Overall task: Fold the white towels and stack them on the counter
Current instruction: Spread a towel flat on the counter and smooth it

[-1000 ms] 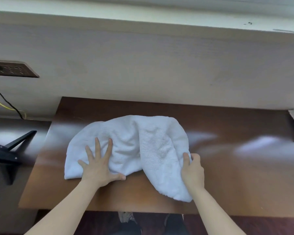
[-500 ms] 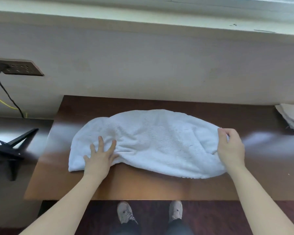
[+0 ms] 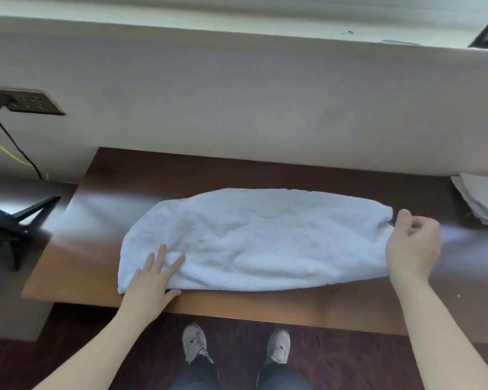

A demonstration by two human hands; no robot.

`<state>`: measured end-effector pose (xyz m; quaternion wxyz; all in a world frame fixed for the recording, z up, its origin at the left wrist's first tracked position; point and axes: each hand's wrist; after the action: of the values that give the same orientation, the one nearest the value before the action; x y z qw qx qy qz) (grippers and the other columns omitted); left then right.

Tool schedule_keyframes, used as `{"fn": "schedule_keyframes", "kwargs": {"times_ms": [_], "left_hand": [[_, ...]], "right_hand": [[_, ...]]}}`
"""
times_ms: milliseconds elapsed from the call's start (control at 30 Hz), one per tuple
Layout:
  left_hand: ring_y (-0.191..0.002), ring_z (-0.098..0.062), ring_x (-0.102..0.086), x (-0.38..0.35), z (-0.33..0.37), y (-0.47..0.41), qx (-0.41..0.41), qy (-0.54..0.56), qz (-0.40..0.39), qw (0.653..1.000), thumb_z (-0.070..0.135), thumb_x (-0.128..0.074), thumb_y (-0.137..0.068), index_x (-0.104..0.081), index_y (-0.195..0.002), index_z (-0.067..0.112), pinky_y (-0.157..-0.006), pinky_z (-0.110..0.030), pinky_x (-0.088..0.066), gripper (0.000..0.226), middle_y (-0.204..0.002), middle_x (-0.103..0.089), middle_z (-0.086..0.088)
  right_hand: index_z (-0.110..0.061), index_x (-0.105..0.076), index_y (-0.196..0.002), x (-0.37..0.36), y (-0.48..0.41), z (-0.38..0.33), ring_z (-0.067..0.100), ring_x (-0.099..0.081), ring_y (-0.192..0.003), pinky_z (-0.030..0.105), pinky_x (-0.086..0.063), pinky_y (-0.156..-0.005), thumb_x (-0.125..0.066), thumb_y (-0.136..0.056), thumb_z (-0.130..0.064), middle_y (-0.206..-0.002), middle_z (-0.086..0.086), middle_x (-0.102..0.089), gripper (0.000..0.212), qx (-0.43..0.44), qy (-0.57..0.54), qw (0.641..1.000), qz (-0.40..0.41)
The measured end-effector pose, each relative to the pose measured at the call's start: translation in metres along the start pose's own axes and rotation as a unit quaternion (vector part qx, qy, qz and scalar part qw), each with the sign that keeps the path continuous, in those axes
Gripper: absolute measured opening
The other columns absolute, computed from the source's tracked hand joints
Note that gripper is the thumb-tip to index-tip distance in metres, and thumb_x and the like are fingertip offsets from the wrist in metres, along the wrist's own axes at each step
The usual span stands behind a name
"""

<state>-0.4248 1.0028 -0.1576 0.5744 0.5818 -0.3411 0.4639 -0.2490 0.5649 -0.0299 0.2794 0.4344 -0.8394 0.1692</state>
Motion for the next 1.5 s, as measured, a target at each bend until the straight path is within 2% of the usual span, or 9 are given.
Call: {"fn": "schedule_keyframes", "kwargs": {"times_ms": [100, 333, 400, 533, 767, 933, 1167, 1333, 1500], "left_hand": [[-0.119, -0.049, -0.057, -0.005, 0.005, 0.0, 0.014, 0.013, 0.003, 1.0, 0.028, -0.094, -0.063, -0.043, -0.142, 0.032, -0.066, -0.055, -0.06, 0.094, -0.144, -0.051, -0.022], [-0.087, -0.036, -0.073, 0.001, 0.003, -0.004, -0.006, -0.033, 0.07, 0.997, 0.008, -0.102, -0.039, -0.076, -0.112, 0.026, -0.036, -0.028, -0.052, 0.08, -0.115, -0.071, -0.018], [-0.091, -0.031, -0.074, 0.006, 0.001, 0.0, -0.017, -0.027, 0.079, 0.996, 0.005, -0.101, -0.041, -0.077, -0.11, 0.025, -0.045, -0.026, -0.056, 0.076, -0.116, -0.072, -0.013], [-0.135, -0.019, -0.051, 0.019, -0.002, 0.019, 0.023, 0.123, 0.107, 0.986, 0.017, -0.067, -0.094, -0.062, -0.134, 0.031, -0.099, -0.035, -0.049, 0.043, -0.142, -0.054, 0.009], [-0.139, 0.0, -0.037, 0.039, -0.029, 0.028, -0.087, 0.204, 0.07, 0.973, 0.023, -0.061, -0.097, -0.062, -0.132, 0.037, -0.117, -0.035, -0.031, 0.037, -0.141, -0.043, 0.026], [-0.137, 0.008, -0.033, 0.048, -0.043, 0.027, -0.15, 0.228, 0.077, 0.959, 0.034, -0.055, -0.101, -0.065, -0.13, 0.036, -0.116, -0.025, -0.026, 0.03, -0.142, -0.045, 0.028], [-0.136, 0.009, -0.031, 0.04, -0.057, 0.039, -0.192, 0.238, 0.078, 0.949, 0.075, -0.032, -0.09, -0.068, -0.127, 0.033, -0.109, -0.006, -0.019, 0.067, -0.14, -0.049, 0.024], [-0.134, -0.02, -0.05, 0.013, -0.069, 0.054, -0.212, 0.149, 0.108, 0.96, 0.067, -0.024, -0.098, -0.074, -0.118, 0.026, -0.1, -0.036, -0.049, 0.067, -0.138, -0.059, 0.009], [-0.132, -0.012, -0.046, -0.012, -0.065, 0.066, -0.185, 0.135, 0.096, 0.969, 0.073, -0.03, -0.093, -0.078, -0.103, 0.034, -0.097, -0.04, -0.053, 0.063, -0.132, -0.064, 0.009]], "right_hand": [[-0.004, -0.054, -0.109, 0.003, -0.006, 0.033, 0.037, -0.044, -0.12, 0.044, -0.037, -0.098, -0.042, -0.101, -0.041, -0.12, 0.021, -0.054, 0.039, -0.097, 0.034, 0.993, -0.048], [-0.003, -0.047, -0.131, 0.002, 0.001, 0.074, 0.041, -0.045, -0.122, 0.047, -0.035, -0.101, -0.042, -0.101, -0.046, -0.137, 0.027, -0.042, 0.052, -0.127, 0.115, 0.972, -0.158], [-0.006, -0.043, -0.137, -0.003, 0.003, 0.083, 0.043, -0.044, -0.125, 0.05, -0.035, -0.103, -0.044, -0.1, -0.047, -0.14, 0.026, -0.041, 0.055, -0.114, 0.136, 0.966, -0.19], [-0.011, -0.032, -0.144, -0.008, 0.021, 0.09, 0.052, -0.045, -0.12, 0.052, -0.041, -0.098, -0.053, -0.097, -0.046, -0.143, 0.032, -0.032, 0.063, -0.241, 0.126, 0.949, -0.158], [-0.033, -0.03, -0.143, -0.027, 0.086, 0.073, 0.038, -0.057, -0.106, 0.046, -0.056, -0.073, -0.065, -0.092, -0.042, -0.144, 0.017, -0.037, 0.063, -0.342, -0.12, 0.93, -0.07], [-0.043, -0.026, -0.142, -0.055, 0.143, 0.046, 0.032, -0.062, -0.095, 0.049, -0.058, -0.078, -0.06, -0.095, -0.045, -0.128, 0.01, -0.045, 0.058, -0.333, -0.175, 0.912, -0.164], [-0.009, -0.052, -0.133, -0.085, 0.195, 0.031, 0.027, -0.064, -0.103, 0.04, -0.056, -0.083, -0.051, -0.101, -0.04, -0.124, 0.008, -0.061, 0.044, -0.327, -0.236, 0.88, -0.251], [-0.015, -0.068, -0.094, -0.073, 0.208, 0.047, 0.029, -0.069, -0.086, 0.042, -0.058, -0.085, -0.052, -0.101, -0.029, -0.118, 0.012, -0.065, 0.022, -0.288, -0.178, 0.929, -0.148], [-0.016, -0.069, -0.104, -0.042, 0.216, 0.068, 0.031, -0.073, -0.078, 0.045, -0.061, -0.075, -0.045, -0.102, -0.042, -0.1, 0.018, -0.07, 0.035, -0.285, -0.094, 0.922, -0.246]]}}
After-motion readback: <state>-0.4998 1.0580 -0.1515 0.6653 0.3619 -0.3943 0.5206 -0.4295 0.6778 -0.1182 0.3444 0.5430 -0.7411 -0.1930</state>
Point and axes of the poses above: each hand's wrist, its own y-axis away from the middle knuckle, its own x-axis out of the back of the hand, z = x × y
